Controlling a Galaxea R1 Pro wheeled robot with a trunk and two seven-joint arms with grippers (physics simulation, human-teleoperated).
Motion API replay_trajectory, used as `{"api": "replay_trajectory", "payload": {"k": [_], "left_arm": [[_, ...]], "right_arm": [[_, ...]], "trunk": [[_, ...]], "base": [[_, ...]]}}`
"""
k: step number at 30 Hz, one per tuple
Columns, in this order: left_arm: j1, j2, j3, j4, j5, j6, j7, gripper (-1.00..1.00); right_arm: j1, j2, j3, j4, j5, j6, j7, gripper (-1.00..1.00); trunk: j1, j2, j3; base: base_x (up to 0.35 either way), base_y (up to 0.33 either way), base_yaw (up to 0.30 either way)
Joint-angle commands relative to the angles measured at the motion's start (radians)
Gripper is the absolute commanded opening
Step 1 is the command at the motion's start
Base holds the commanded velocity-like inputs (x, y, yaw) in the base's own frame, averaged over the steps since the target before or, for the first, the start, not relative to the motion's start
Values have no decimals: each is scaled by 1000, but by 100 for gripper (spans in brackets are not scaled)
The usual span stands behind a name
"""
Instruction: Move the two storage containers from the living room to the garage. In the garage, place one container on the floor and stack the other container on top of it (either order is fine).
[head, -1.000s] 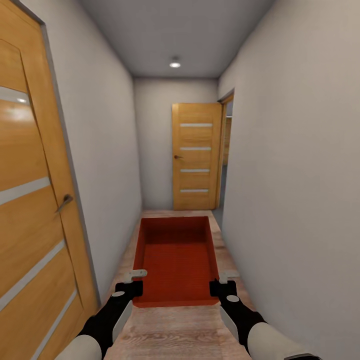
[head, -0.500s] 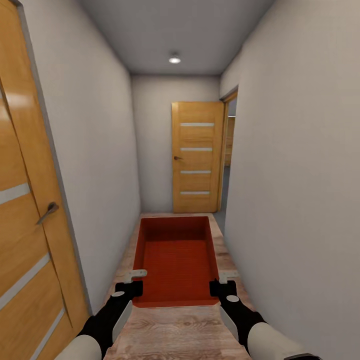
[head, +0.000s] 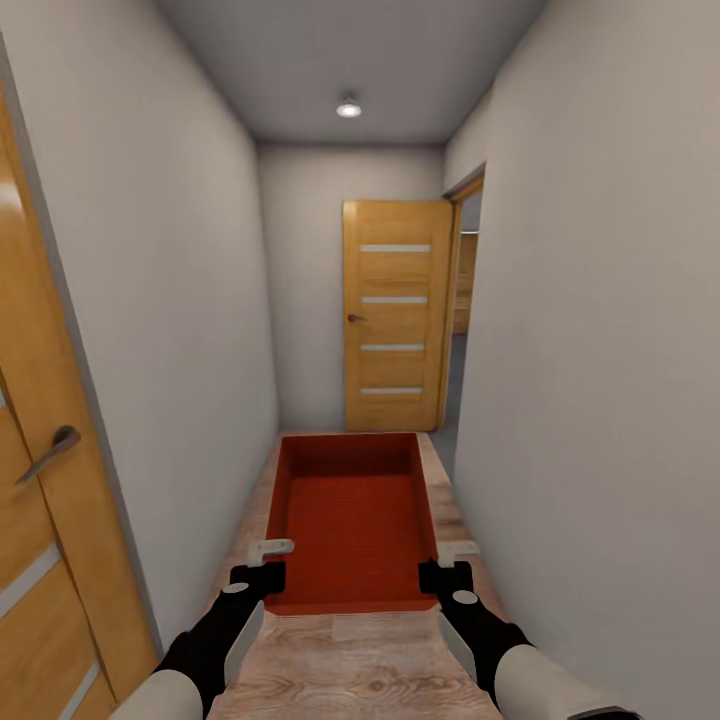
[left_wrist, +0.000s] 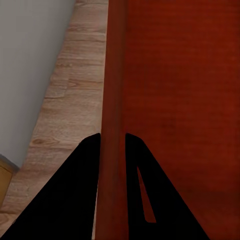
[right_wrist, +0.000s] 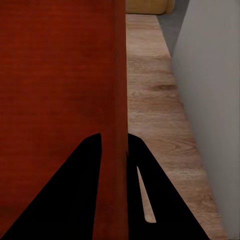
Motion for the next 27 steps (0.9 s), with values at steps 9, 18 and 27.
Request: {"api": "replay_trajectory", "payload": {"k": [9, 18, 27], "left_arm": [[0, 1, 3, -5, -14, -27, 27, -100], [0, 2, 3, -5, -14, -27, 27, -100], [0, 5, 3, -5, -14, -27, 27, -100]], "right_arm": [[-1, -1, -56, 3, -12, -1, -94, -100], [-1, -1, -56, 3, -11, -1, -94, -100], [-1, -1, -56, 3, -11, -1, -94, -100]], "trunk": [[1, -1, -1], [1, -1, -1], [1, -1, -1]], "base": [[332, 0, 0], [332, 0, 0], [332, 0, 0]]}}
